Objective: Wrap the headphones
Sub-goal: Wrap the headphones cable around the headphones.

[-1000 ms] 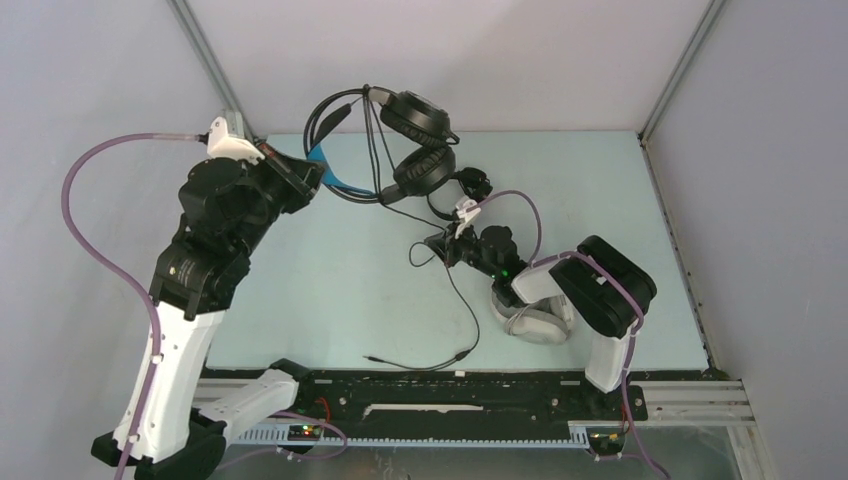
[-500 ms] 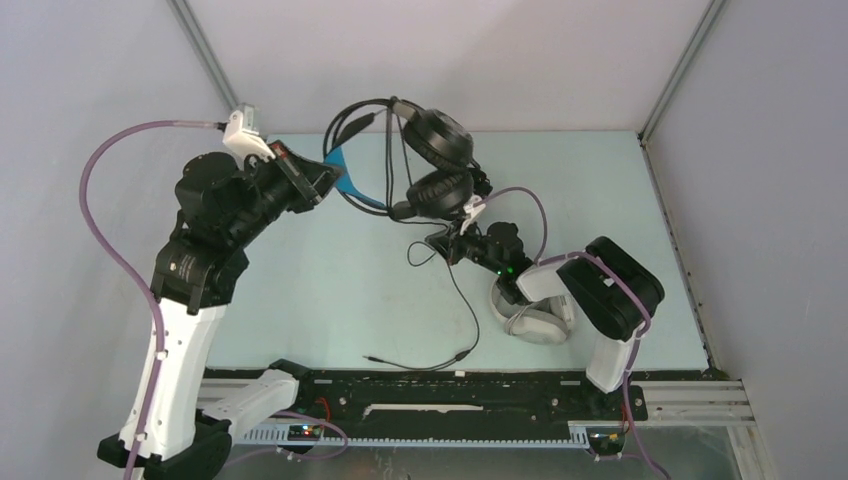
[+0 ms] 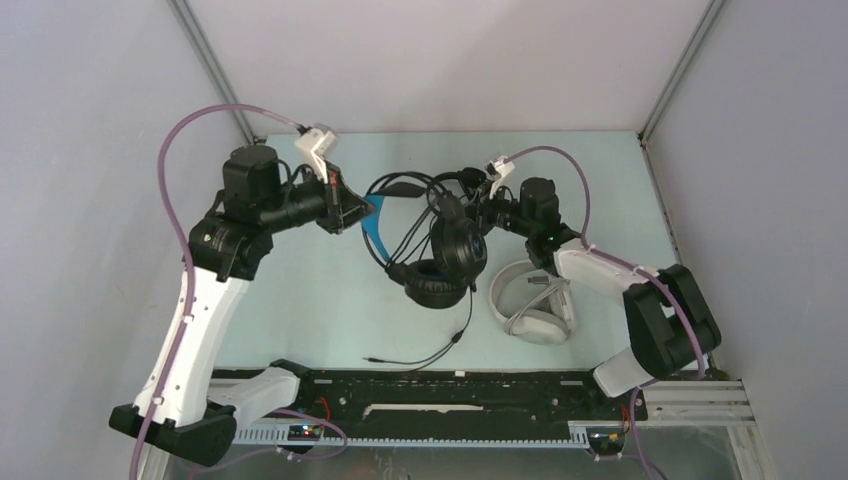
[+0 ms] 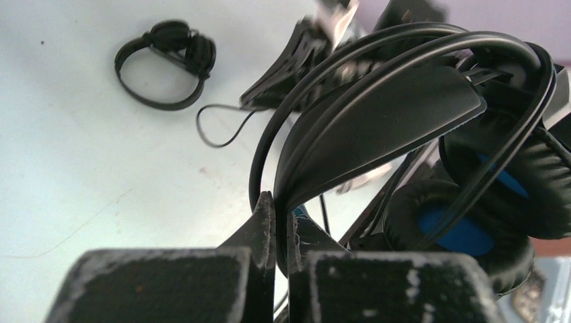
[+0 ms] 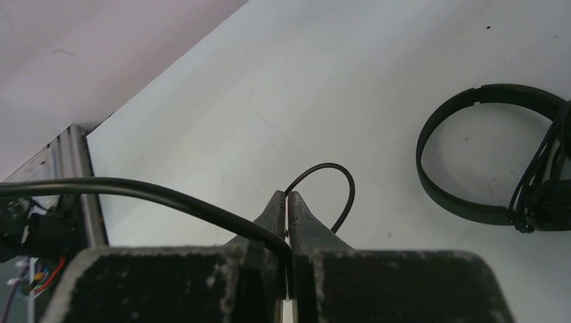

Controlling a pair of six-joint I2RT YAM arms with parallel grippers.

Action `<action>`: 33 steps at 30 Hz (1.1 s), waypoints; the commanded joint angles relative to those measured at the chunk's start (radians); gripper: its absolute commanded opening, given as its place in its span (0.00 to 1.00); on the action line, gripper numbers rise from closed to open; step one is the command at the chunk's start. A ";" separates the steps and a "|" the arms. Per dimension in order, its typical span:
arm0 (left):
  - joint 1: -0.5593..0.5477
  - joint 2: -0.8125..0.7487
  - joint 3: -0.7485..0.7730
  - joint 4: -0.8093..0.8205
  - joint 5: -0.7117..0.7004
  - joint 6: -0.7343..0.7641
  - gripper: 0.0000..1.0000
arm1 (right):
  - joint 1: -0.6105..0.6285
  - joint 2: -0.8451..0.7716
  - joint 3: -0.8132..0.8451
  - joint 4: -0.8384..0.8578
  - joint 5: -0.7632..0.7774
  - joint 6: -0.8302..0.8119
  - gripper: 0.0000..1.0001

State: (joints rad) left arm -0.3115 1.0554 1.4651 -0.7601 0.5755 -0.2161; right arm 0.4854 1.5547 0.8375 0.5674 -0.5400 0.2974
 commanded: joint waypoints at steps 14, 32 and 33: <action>-0.075 -0.006 -0.106 -0.046 -0.386 0.597 0.00 | -0.063 -0.194 0.260 -0.803 -0.400 -0.050 0.00; -0.205 0.012 -0.177 0.006 -0.642 0.757 0.00 | -0.065 -0.228 0.289 -0.640 -0.610 0.281 0.00; -0.207 0.014 -0.175 0.009 -0.646 0.749 0.00 | -0.063 -0.229 0.289 -0.622 -0.623 0.297 0.00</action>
State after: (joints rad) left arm -0.5198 1.0737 1.2972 -0.7597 0.0475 0.5102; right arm 0.4309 1.3777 1.0721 -0.1680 -1.0912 0.5011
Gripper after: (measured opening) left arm 0.023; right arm 0.022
